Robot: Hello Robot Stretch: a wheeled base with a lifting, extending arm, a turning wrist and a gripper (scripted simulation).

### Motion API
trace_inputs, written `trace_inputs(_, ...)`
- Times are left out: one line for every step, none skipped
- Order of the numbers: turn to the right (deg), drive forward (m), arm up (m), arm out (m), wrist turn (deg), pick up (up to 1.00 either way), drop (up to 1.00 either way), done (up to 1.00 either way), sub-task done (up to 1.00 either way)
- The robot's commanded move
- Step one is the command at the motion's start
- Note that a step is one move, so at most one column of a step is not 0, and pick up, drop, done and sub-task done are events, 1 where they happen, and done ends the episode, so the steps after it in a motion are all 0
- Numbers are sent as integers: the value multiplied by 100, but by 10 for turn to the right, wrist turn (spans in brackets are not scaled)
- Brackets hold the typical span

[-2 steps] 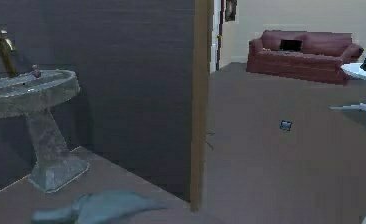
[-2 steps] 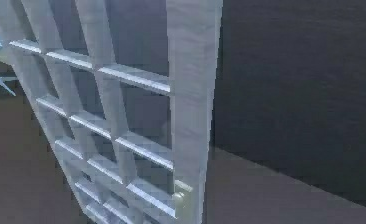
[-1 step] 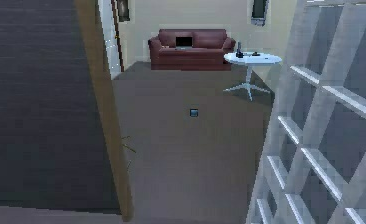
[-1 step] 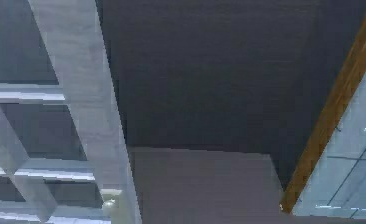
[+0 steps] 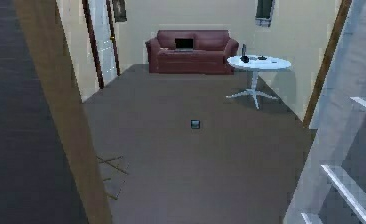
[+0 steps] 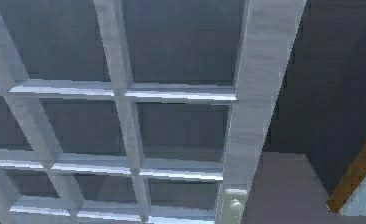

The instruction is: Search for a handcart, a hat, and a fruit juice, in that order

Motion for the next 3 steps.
trace_inputs(90, 0, 0, 0, 0, 0, 0, 0, 0)
trace_inputs(0, 90, 0, 0, 0, 0, 0, 0, 0)
trace_inputs(450, 0, 0, 0, 0, 0, 0, 0, 0)
